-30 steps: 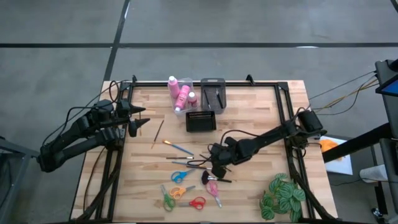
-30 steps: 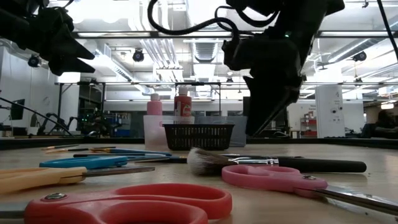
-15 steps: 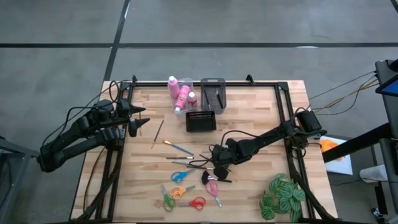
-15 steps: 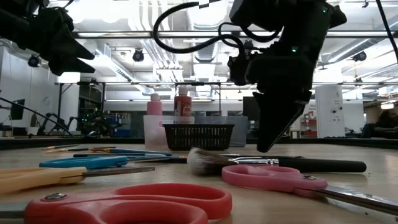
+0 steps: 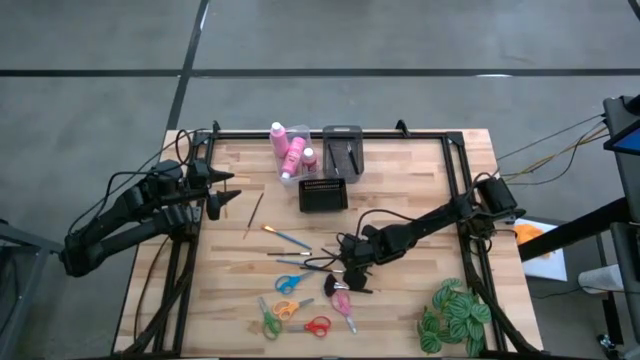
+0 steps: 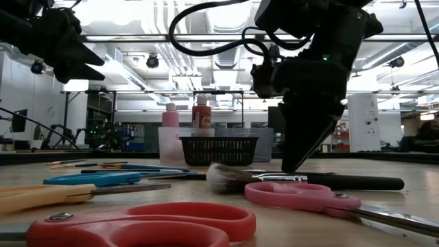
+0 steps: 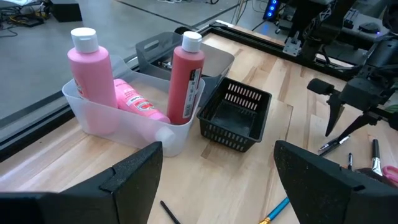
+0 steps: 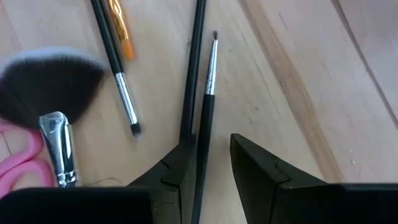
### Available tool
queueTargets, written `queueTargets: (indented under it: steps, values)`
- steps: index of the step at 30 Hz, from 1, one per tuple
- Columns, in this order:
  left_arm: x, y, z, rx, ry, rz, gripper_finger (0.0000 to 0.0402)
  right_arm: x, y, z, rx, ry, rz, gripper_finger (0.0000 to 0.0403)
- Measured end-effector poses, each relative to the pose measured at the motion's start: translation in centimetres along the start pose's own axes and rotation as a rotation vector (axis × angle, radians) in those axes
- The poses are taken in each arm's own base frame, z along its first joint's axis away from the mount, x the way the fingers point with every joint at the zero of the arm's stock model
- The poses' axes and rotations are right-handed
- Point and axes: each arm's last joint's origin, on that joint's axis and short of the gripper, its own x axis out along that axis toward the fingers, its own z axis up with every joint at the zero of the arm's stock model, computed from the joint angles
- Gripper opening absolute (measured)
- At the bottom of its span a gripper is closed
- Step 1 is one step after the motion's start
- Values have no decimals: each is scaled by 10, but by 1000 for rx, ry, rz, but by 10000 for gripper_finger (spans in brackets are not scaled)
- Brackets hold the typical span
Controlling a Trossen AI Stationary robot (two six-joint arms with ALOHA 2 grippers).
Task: Pick & Place Paint Supplies
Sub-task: Put the black paint brush into the gray bin
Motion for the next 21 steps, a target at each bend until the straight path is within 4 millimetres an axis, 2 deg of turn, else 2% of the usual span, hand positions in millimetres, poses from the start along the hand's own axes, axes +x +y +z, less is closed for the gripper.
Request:
queueTargets:
  steps: [17, 21]
  values:
    - [0, 0, 0, 0, 0, 0, 311, 8, -3, -3, 6, 7, -42, 96]
    - [0, 0, 0, 0, 0, 0, 311, 9, -4, -4, 6, 10, -48, 69]
